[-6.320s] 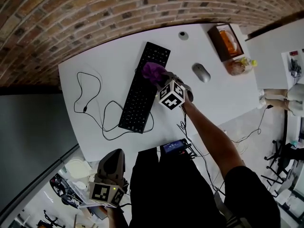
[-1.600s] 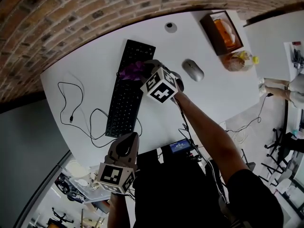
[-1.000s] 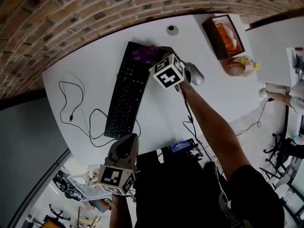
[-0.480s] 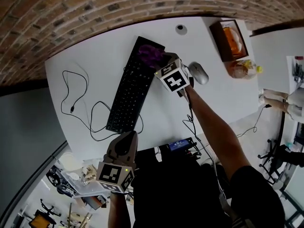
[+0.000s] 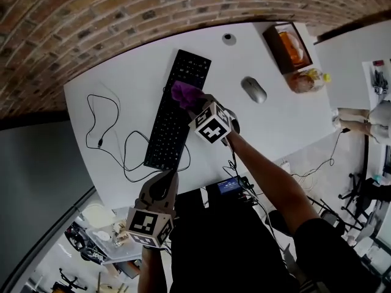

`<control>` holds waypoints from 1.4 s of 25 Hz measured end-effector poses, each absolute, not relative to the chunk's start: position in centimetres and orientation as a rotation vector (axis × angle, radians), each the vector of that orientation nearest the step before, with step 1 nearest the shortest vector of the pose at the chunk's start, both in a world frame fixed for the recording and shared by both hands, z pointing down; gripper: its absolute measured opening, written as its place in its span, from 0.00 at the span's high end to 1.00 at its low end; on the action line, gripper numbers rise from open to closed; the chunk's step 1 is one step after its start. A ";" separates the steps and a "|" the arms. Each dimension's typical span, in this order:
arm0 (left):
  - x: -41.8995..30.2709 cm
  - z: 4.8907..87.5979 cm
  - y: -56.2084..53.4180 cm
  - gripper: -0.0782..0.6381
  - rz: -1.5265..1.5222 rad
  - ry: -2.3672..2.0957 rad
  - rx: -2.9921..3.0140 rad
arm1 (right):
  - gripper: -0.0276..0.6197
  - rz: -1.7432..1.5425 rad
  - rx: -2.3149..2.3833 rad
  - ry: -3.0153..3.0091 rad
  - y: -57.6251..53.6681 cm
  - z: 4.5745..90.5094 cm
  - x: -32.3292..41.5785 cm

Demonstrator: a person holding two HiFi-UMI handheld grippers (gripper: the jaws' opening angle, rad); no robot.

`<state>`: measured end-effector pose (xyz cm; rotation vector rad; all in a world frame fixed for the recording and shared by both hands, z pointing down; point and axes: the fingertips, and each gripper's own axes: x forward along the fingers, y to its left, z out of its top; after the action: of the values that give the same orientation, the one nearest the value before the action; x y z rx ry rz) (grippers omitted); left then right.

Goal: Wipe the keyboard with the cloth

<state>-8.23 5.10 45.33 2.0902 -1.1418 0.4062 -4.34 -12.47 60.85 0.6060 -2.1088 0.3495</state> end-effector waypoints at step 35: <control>-12.1 44.4 11.0 0.87 0.386 -1.003 2.246 | 0.79 0.449 0.329 -2.088 7.7 59.6 -10.2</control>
<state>-12.08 11.02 44.43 2.2460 -1.0025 0.3859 -10.18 7.68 59.57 0.3287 -2.0880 0.4494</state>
